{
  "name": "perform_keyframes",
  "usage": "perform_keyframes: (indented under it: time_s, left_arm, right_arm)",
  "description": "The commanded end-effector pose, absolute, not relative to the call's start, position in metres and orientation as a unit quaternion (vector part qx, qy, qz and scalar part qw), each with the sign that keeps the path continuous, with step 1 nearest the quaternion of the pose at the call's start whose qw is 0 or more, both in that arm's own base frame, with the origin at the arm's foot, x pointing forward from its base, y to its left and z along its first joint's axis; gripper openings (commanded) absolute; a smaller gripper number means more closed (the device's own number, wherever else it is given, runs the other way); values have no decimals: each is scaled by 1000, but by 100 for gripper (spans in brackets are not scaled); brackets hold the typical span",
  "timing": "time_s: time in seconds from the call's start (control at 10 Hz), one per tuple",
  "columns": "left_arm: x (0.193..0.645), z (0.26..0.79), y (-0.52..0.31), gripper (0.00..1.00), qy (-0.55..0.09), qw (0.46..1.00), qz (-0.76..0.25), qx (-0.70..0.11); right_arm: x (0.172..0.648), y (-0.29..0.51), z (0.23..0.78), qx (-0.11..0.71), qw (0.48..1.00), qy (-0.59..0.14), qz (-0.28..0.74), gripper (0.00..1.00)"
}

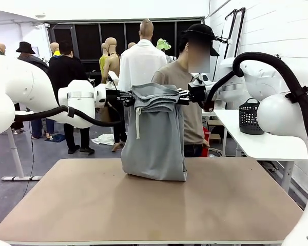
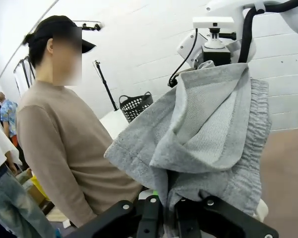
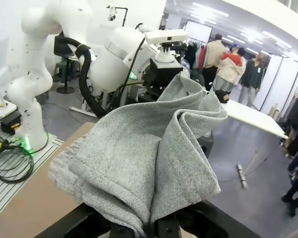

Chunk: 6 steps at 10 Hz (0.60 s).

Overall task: Fold the training pants.
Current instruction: Fold the Training pants in half.

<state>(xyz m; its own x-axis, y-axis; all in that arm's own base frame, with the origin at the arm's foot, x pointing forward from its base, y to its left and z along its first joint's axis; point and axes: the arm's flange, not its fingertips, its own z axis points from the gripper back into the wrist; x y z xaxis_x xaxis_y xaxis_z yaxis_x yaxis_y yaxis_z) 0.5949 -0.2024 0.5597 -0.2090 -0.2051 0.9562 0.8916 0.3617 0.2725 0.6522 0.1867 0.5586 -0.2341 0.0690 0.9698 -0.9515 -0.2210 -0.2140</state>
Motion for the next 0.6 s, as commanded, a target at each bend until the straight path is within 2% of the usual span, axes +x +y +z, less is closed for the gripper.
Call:
perform_keyframes:
  time_s: [0.0,0.5]
  left_arm:
    - [569,550,-194,0,-602,554,-488,-304]
    - [537,525,-189,0,-546,590,-471,-363]
  right_arm:
    - [631,183,553,475,404,-474,621,0]
    - [579,197,513,489,499,-469,540,0]
